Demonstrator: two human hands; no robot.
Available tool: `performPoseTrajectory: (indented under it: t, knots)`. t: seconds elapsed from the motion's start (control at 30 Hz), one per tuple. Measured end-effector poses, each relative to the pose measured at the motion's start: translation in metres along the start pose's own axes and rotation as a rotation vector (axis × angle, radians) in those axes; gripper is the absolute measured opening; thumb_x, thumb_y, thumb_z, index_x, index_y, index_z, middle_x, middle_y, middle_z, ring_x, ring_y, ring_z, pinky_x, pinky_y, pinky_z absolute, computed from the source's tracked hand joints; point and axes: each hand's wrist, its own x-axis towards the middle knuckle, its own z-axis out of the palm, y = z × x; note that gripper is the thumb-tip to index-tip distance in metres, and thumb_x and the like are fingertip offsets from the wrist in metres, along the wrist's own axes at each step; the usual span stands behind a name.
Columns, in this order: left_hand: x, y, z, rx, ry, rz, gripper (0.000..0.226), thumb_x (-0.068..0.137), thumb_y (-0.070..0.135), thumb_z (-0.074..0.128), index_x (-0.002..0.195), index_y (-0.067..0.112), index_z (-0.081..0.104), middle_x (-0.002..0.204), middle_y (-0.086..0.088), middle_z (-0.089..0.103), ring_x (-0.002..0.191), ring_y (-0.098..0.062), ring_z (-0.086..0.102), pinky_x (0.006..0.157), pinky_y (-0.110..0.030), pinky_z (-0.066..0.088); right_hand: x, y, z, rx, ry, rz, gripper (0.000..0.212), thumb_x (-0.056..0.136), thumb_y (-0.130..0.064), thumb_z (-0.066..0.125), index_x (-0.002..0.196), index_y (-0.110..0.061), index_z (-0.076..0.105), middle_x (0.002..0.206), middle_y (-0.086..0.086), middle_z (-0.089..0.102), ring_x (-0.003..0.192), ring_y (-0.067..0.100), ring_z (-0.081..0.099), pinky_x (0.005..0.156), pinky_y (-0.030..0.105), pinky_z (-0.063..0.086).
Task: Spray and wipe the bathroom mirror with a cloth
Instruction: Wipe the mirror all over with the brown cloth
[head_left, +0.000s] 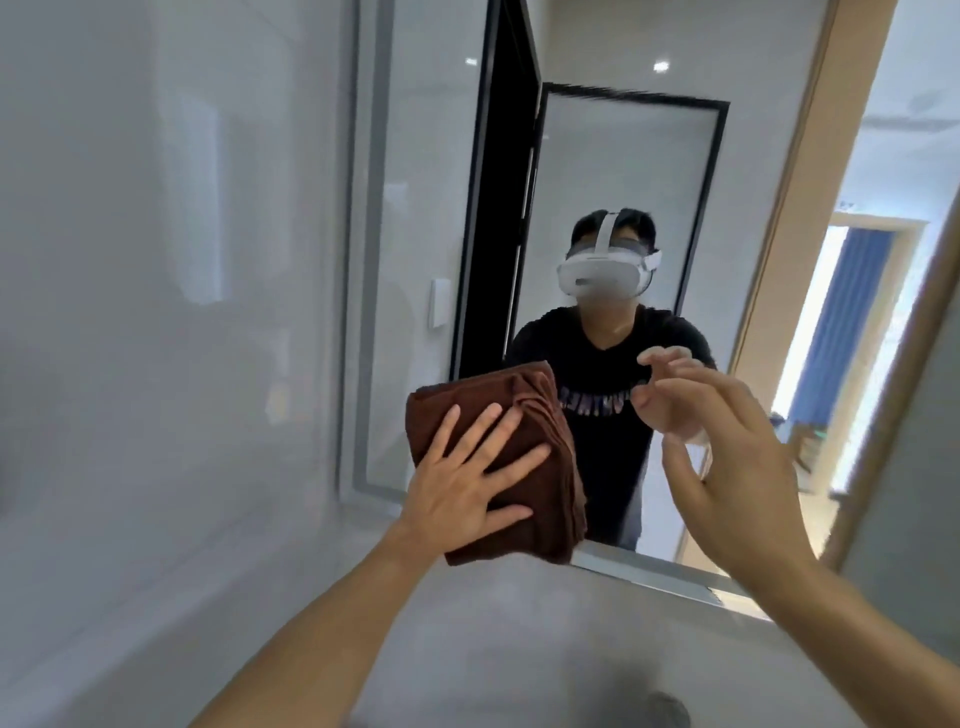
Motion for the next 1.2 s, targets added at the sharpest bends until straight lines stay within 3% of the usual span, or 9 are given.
performPoseTrajectory:
  t: [0.13, 0.27, 0.4, 0.57, 0.7, 0.8, 0.9, 1.07, 1.2]
  knots:
    - [-0.048, -0.036, 0.008, 0.003, -0.026, -0.321, 0.077, 0.092, 0.065, 0.046, 0.156, 0.033, 0.018, 0.161, -0.016, 0.021, 0.149, -0.036, 0.021, 0.115, -0.066, 0.022, -0.004, -0.017, 0.019, 0.021, -0.048, -0.015, 0.040, 0.085, 0.003, 0.067, 0.121, -0.014, 0.065, 0.132, -0.006, 0.055, 0.122, 0.014, 0.054, 0.085, 0.011, 0.038]
    - [-0.065, -0.022, 0.013, -0.093, 0.018, -0.623, 0.074, 0.095, 0.062, 0.039, 0.156, 0.023, 0.024, 0.161, -0.022, 0.020, 0.151, -0.040, 0.017, 0.119, -0.063, 0.013, -0.013, -0.021, 0.022, 0.042, -0.070, -0.031, 0.040, 0.084, 0.001, 0.065, 0.122, -0.014, 0.066, 0.131, -0.006, 0.057, 0.125, 0.013, 0.053, 0.088, 0.015, 0.037]
    - [-0.059, 0.024, 0.023, -0.175, 0.120, -0.967, 0.083, 0.086, 0.040, 0.065, 0.156, 0.012, 0.028, 0.163, -0.022, 0.014, 0.153, -0.039, 0.010, 0.118, -0.066, 0.012, -0.028, -0.017, 0.015, 0.031, -0.091, -0.018, 0.041, 0.085, -0.003, 0.064, 0.124, -0.018, 0.064, 0.131, -0.007, 0.058, 0.120, 0.008, 0.050, 0.088, 0.011, 0.034]
    - [-0.030, 0.089, 0.022, -0.294, 0.114, -1.208, 0.087, 0.093, 0.063, 0.038, 0.158, 0.011, 0.013, 0.164, -0.024, 0.008, 0.153, -0.038, 0.005, 0.117, -0.065, 0.012, -0.052, 0.001, 0.001, 0.016, -0.090, 0.010, 0.040, 0.086, -0.003, 0.064, 0.123, -0.017, 0.065, 0.130, -0.007, 0.058, 0.114, 0.009, 0.053, 0.087, 0.010, 0.034]
    - [-0.009, 0.149, 0.024, -0.292, 0.073, -1.089, 0.096, 0.088, 0.047, 0.065, 0.158, 0.013, 0.010, 0.162, -0.028, 0.008, 0.152, -0.043, 0.006, 0.118, -0.066, 0.012, -0.069, 0.019, -0.014, 0.015, -0.066, 0.053, 0.042, 0.085, -0.001, 0.064, 0.123, -0.019, 0.065, 0.127, -0.009, 0.057, 0.102, 0.007, 0.054, 0.073, 0.009, 0.043]
    - [0.010, 0.192, 0.022, -0.261, 0.022, -0.853, 0.084, 0.092, 0.056, 0.053, 0.156, 0.014, 0.019, 0.160, -0.030, 0.014, 0.150, -0.046, 0.013, 0.117, -0.067, 0.014, -0.077, 0.036, -0.032, 0.001, -0.055, 0.069, 0.043, 0.085, 0.003, 0.064, 0.122, -0.019, 0.065, 0.127, -0.008, 0.058, 0.110, 0.012, 0.056, 0.077, 0.008, 0.045]
    - [0.027, 0.223, 0.018, -0.239, -0.052, -0.569, 0.080, 0.093, 0.063, 0.046, 0.156, 0.022, 0.019, 0.160, -0.025, 0.016, 0.150, -0.043, 0.014, 0.118, -0.066, 0.013, -0.081, 0.054, -0.052, -0.014, -0.028, 0.107, 0.043, 0.084, 0.007, 0.064, 0.121, -0.017, 0.066, 0.126, -0.006, 0.058, 0.114, 0.012, 0.055, 0.088, 0.019, 0.041]
    - [0.076, 0.234, 0.007, -0.171, -0.054, -0.109, 0.075, 0.090, 0.064, 0.052, 0.154, 0.032, 0.031, 0.161, -0.015, 0.021, 0.151, -0.032, 0.020, 0.121, -0.058, 0.012, -0.086, 0.077, -0.084, -0.037, 0.060, 0.205, 0.040, 0.084, 0.009, 0.063, 0.117, -0.015, 0.064, 0.117, -0.010, 0.056, 0.108, 0.002, 0.049, 0.091, -0.001, 0.030]
    - [0.138, 0.224, -0.013, -0.173, -0.057, 0.187, 0.078, 0.087, 0.062, 0.054, 0.155, 0.034, 0.028, 0.165, -0.008, 0.019, 0.154, -0.024, 0.014, 0.124, -0.052, 0.008, -0.094, 0.089, -0.095, -0.058, 0.107, 0.259, 0.041, 0.084, 0.011, 0.062, 0.114, -0.017, 0.061, 0.110, -0.007, 0.058, 0.099, 0.006, 0.053, 0.089, 0.000, 0.033]
